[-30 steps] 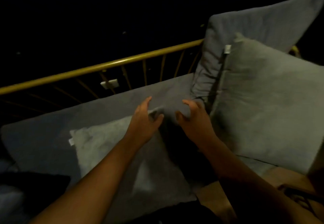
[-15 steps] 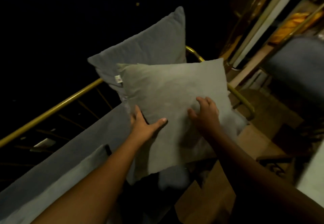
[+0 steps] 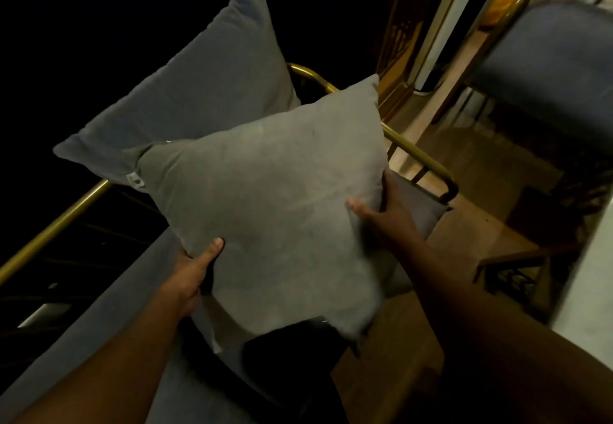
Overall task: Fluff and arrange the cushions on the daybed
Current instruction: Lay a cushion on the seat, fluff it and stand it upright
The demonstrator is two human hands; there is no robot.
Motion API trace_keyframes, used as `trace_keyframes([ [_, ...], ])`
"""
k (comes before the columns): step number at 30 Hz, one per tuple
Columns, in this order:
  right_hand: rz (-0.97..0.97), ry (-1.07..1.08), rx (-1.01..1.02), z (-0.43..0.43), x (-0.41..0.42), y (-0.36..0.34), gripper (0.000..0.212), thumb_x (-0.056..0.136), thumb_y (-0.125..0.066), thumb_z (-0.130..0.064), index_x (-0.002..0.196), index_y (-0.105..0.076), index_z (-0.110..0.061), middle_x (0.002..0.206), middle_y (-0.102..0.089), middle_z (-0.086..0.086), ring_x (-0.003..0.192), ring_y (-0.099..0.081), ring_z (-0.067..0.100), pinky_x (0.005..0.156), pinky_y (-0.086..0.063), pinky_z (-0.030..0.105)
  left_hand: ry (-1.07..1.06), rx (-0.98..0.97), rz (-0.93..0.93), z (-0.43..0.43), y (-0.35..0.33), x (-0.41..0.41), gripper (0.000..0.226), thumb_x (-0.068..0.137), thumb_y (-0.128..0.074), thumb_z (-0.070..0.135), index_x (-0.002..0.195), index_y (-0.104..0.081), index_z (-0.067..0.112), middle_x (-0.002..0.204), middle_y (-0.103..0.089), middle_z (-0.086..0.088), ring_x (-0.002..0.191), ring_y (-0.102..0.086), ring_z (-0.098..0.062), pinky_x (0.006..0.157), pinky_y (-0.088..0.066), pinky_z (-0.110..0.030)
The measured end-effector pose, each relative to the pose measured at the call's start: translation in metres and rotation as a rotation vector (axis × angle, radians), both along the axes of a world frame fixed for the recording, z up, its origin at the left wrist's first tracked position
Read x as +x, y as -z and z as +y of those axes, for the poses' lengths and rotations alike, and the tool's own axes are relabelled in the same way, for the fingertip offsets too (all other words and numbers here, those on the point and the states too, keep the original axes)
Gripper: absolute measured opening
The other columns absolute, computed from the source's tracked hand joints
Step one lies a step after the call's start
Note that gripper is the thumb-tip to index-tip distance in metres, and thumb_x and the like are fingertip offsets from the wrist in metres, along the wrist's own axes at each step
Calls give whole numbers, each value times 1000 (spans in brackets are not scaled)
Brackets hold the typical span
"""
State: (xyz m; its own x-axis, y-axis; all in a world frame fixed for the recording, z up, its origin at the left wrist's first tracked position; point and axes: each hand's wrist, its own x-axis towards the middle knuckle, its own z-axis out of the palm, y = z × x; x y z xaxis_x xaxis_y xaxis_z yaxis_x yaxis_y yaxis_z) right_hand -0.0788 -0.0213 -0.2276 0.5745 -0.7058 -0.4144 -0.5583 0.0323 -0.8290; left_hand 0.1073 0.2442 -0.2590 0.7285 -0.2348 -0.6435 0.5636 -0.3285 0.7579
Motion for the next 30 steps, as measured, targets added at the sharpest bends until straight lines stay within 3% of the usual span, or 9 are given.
trace_keyframes([
  [2, -4, 11, -10, 7, 3, -3, 111, 58, -69, -75, 145, -5, -48, 156, -27, -3, 137, -36, 29, 108, -35, 58, -31, -7, -40, 3, -2, -3, 72, 58, -81, 42, 121, -54, 20, 125, -61, -5, 116, -58, -28, 101, -44, -51],
  [5, 0, 18, -52, 20, 4, -13, 117, 52, -68, -80, 142, 2, -52, 156, -26, -1, 137, -36, 31, 107, -35, 60, -10, -48, -119, 9, -16, -8, 98, 48, -82, 56, 132, -47, 19, 130, -59, -5, 116, -58, -25, 102, -44, -50],
  [8, 1, 5, -94, 37, 2, -25, 120, 50, -67, -80, 142, 4, -51, 156, -25, 3, 137, -35, 33, 107, -34, 60, -20, -65, -176, 23, -32, -10, 74, 70, -72, 41, 133, -42, 18, 127, -57, -3, 113, -56, -24, 97, -44, -43],
  [12, -14, -51, -164, 70, 1, -35, 124, 51, -68, -79, 145, 4, -43, 154, -29, 5, 136, -36, 33, 108, -34, 57, -56, -53, -231, 63, -55, -14, 79, 68, -69, 42, 137, -37, 20, 127, -55, -2, 112, -55, -23, 96, -45, -43],
  [17, -99, -113, -185, 138, 26, -42, 119, 46, -76, -73, 145, -20, -36, 149, -39, -3, 134, -41, 24, 108, -37, 52, -175, 15, -288, 153, -72, -23, 86, 61, -69, 52, 137, -42, 21, 133, -56, -3, 117, -55, -24, 97, -44, -44],
  [19, -148, -151, -195, 172, 43, -42, 116, 45, -81, -66, 143, -26, -34, 145, -44, -3, 131, -44, 21, 107, -40, 48, -225, 52, -338, 195, -79, -26, 80, 68, -70, 47, 138, -42, 21, 134, -55, -5, 117, -54, -24, 98, -44, -44],
  [23, -211, -287, -187, 247, 83, -40, 129, 47, -85, -57, 149, -11, -31, 152, -36, -1, 137, -39, 19, 112, -36, 44, -351, 103, -433, 286, -87, -26, 63, 82, -68, 25, 138, -40, 20, 134, -54, -4, 114, -53, -20, 93, -44, -37],
  [26, -224, -407, -151, 307, 120, -41, 124, 56, -87, -41, 151, -8, -31, 151, -38, 1, 134, -43, 20, 110, -38, 41, -386, 124, -466, 355, -95, -17, 66, 81, -70, 25, 139, -38, 21, 136, -53, -1, 118, -53, -19, 95, -45, -37],
  [30, -287, -540, -205, 378, 177, -40, 113, 61, -84, -36, 149, -13, -30, 150, -38, 4, 134, -41, 25, 110, -38, 48, -423, 199, -533, 432, -97, 4, 66, 77, -74, 27, 135, -43, 18, 134, -56, -4, 120, -55, -20, 101, -46, -46],
])
